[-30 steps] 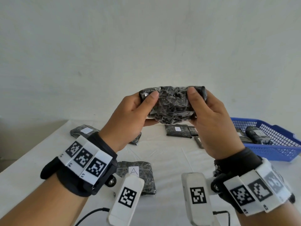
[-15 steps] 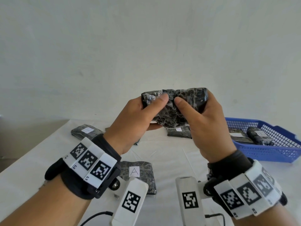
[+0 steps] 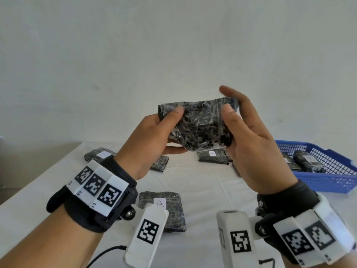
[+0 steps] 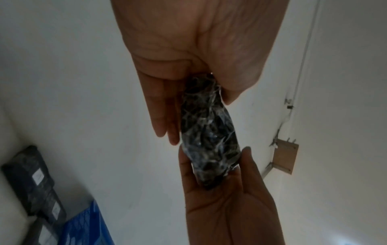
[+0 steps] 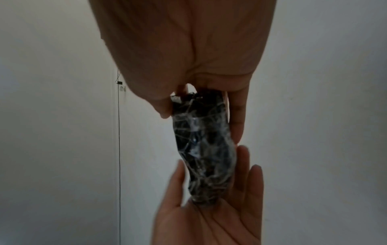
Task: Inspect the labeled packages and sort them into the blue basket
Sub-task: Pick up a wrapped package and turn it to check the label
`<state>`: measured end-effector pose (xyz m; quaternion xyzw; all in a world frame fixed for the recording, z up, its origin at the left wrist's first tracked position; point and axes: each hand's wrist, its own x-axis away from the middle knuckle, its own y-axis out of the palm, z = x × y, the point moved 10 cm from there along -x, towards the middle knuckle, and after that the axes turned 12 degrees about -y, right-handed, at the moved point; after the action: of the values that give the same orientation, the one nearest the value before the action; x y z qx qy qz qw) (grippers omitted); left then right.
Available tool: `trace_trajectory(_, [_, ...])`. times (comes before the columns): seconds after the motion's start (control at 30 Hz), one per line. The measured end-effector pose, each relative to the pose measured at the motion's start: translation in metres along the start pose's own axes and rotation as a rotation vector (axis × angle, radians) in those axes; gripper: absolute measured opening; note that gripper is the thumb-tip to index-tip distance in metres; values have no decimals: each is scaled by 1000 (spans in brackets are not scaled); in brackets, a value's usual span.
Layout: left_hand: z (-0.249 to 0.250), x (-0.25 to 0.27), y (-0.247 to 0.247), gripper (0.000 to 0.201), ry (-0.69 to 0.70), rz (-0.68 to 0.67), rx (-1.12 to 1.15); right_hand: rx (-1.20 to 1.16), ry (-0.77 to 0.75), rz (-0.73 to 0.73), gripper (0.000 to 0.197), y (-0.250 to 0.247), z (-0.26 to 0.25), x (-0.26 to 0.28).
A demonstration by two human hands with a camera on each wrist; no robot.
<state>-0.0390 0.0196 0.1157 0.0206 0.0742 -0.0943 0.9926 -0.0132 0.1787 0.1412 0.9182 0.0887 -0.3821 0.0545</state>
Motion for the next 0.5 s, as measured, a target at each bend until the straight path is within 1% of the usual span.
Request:
trace_trajectory(0.07, [0,1,4,52,22,-46,-29,40,-8,64,41,-6,0,0])
trace_trajectory(0.1, [0,1,5,55,34,-53,-25,53,-2,100,44,-9,2,0])
trace_trajectory(0.13, [-1,1,4,53,43,-46,-5,53,9,130,44,-11,5,0])
trace_trajectory(0.17, [-3,0,4,44,45,-37,34,43,27,147,43,-12,7,1])
trace_trajectory(0.23, [-3,1,2,18,64,0,100,18,73,137,37,-10,13,3])
trace_trajectory(0.27, [-2,2,0,15,86,29,110,9,92,112,33,-8,15,5])
trace_trajectory(0.33, [3,5,-2,16,146,74,96,18,102,71,29,-5,16,6])
trace_trajectory(0.37, [6,6,-3,15,177,96,66,28,94,81,27,-7,16,6])
trace_trajectory(0.43, [11,8,0,15,209,112,1,50,70,142,17,-13,15,6])
trace_trajectory(0.5, [9,7,1,18,177,109,6,88,68,185,13,-17,17,5])
